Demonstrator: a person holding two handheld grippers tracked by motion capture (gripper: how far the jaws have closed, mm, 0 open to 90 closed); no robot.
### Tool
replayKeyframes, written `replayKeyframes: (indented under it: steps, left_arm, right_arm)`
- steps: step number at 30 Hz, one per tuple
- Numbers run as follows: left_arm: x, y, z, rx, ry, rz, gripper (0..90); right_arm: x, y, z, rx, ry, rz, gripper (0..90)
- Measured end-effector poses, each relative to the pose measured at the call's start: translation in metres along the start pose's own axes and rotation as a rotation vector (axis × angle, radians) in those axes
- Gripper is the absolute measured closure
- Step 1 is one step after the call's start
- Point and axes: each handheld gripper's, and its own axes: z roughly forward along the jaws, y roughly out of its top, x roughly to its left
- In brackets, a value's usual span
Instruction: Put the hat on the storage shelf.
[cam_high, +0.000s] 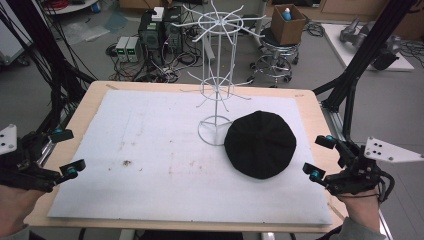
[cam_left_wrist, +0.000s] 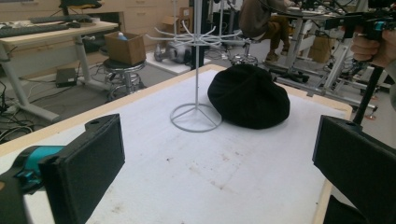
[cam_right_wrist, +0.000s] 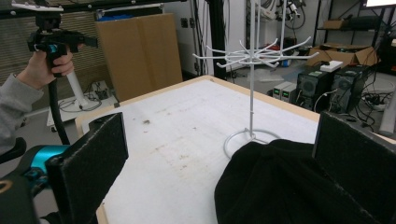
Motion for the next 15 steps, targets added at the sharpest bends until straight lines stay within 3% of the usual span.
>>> replayKeyframes:
  steps: [15]
  left_arm:
    - [-0.0023, 0.0011, 0.0005, 0.011, 0.006, 0.015, 2.5]
  right_arm:
    - [-0.0016, 0.0004, 0.0046, 0.003, -0.031, -0.011, 2.2]
